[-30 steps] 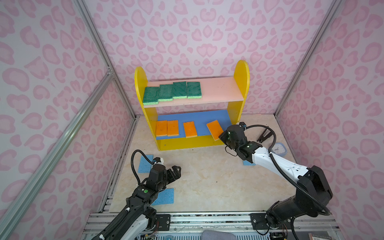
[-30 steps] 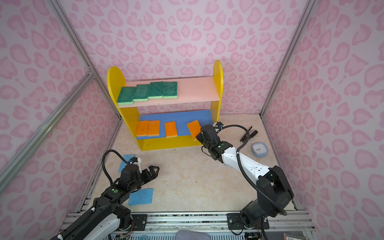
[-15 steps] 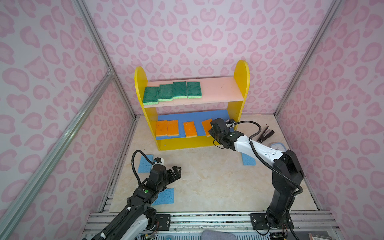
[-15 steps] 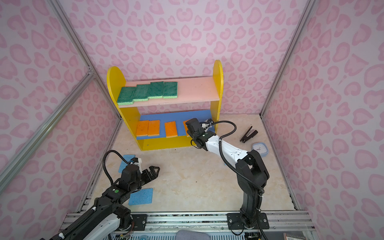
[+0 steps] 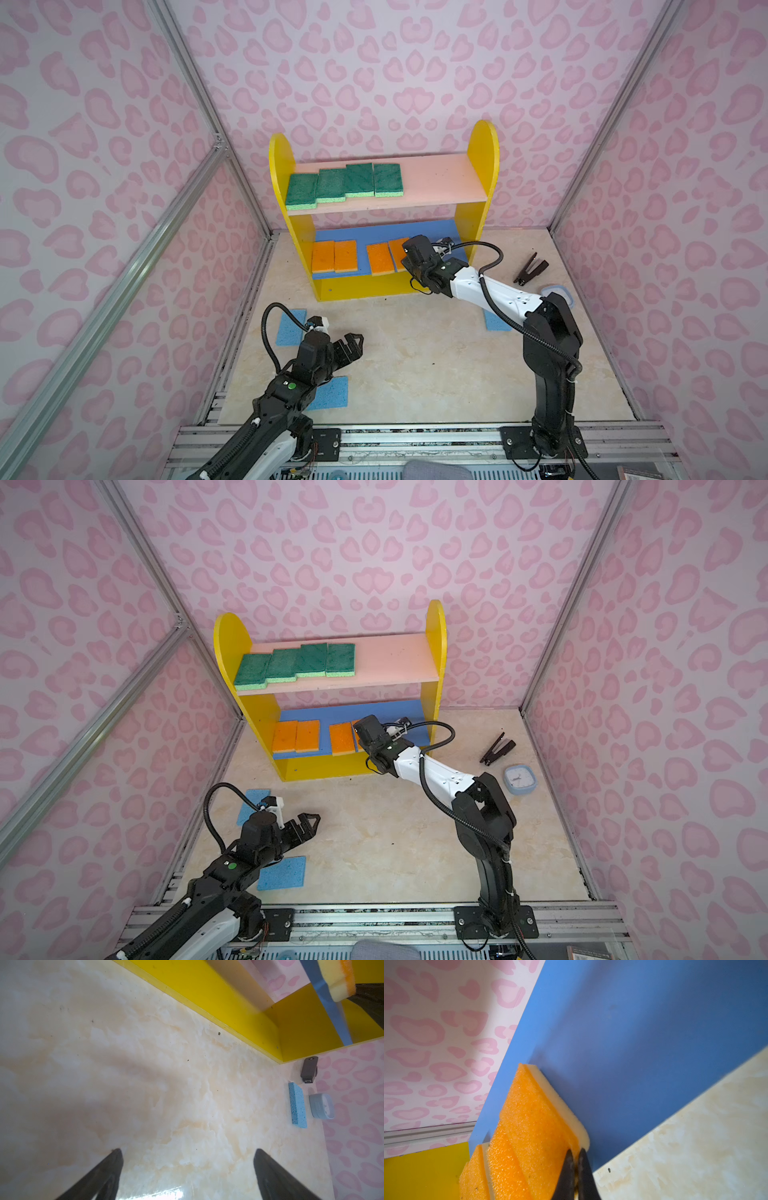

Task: Place and organize the cleaning sponges onto the shelf
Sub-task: 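Lower the orange sponge upright beside the third orange sponge on the shelf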

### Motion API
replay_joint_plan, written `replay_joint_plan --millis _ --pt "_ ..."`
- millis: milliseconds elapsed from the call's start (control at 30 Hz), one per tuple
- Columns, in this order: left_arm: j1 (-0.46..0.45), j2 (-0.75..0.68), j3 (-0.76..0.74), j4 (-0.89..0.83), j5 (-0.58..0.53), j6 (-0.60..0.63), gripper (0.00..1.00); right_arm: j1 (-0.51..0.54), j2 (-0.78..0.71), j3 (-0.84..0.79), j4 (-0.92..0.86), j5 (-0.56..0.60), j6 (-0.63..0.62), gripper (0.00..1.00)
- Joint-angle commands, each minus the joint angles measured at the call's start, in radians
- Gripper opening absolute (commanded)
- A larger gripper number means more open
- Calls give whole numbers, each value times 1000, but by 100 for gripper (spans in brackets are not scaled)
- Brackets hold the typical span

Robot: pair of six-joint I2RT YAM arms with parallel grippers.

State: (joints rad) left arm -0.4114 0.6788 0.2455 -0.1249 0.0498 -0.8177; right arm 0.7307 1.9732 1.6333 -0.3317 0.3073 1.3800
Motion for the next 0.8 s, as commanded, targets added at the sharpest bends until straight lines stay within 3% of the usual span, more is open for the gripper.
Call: replay_joint_plan --millis 0,500,767 --pt "2 -14 -9 13 3 -2 99 16 18 2 -2 6 29 0" --pt "3 -51 -10 -11 8 3 98 49 55 50 14 -13 46 3" --pt "3 -60 -2 -24 4 2 97 43 66 54 66 -87 -7 45"
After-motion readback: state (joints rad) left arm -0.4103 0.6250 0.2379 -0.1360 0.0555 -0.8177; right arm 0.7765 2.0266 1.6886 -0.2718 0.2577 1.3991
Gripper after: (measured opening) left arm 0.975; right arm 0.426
